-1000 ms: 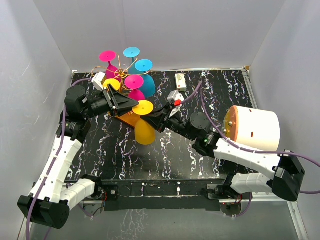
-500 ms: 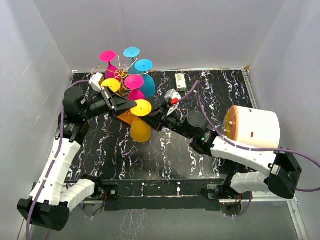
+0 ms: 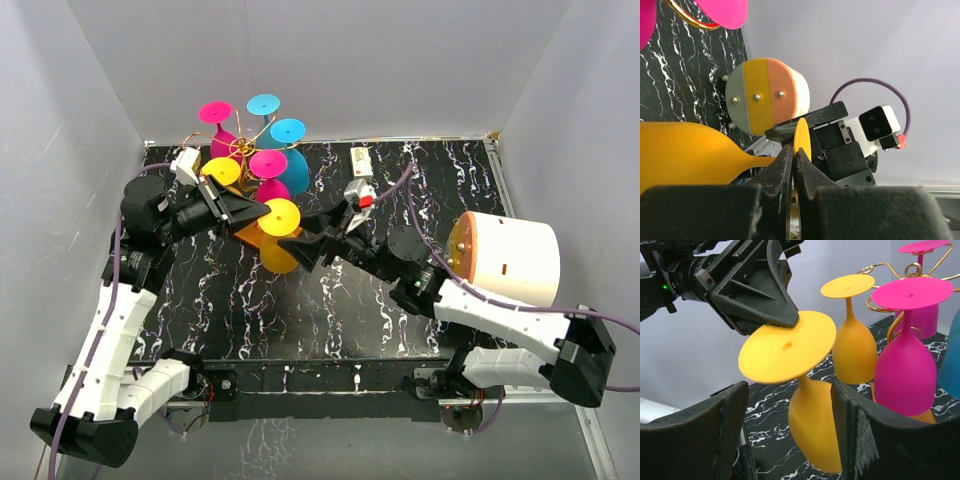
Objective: Place the wine glass upside down on the wine glass rack
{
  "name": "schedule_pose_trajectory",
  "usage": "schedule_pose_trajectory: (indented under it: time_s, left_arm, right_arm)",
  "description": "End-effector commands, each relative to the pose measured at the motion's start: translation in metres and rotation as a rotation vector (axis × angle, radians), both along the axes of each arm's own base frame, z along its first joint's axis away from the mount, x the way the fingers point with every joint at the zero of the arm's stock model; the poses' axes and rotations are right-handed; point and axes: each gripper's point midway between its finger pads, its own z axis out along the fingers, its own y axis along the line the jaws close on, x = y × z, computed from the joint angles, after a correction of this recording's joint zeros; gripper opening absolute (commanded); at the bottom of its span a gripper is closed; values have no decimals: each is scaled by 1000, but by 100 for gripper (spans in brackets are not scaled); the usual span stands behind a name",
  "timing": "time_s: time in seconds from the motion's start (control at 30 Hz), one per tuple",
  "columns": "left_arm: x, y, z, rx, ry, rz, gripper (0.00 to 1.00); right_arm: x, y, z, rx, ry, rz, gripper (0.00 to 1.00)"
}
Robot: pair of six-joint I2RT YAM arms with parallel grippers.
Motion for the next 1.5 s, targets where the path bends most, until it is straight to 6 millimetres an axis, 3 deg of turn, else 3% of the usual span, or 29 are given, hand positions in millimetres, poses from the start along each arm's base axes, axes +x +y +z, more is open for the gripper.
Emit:
schedule_pose_trajectory:
  time_s: [0.0,0.1,0.27,0.6,0.9,1.17,1.47]
  left_arm:
    - [-15,15,20,81,-65,79,0]
    - [-18,25,8,129,-37,141,0]
    - [-17,52,-4,191,-26,322,0]
    - [-5,114,-2,394,-64,651,0]
    - [21,168,46,454,-217,976,0]
    - [66,177,88,429,-318,1102,0]
    - [110,166,75,395,-290,1104,0]
  right_arm:
    - [-15,-24,19,39,-14,-13,68]
    - [-26,-37,13,12,-6,-2,75]
    - [-40,-54,16,-10,-8,8,77]
    - [-41,-78,22,43,22,-60,77]
    - [-46,-80,32,101,35,-43,76]
    - [-46,-75,32,112,63,-25,76]
    - [-47,-75,27,119,88,-17,76]
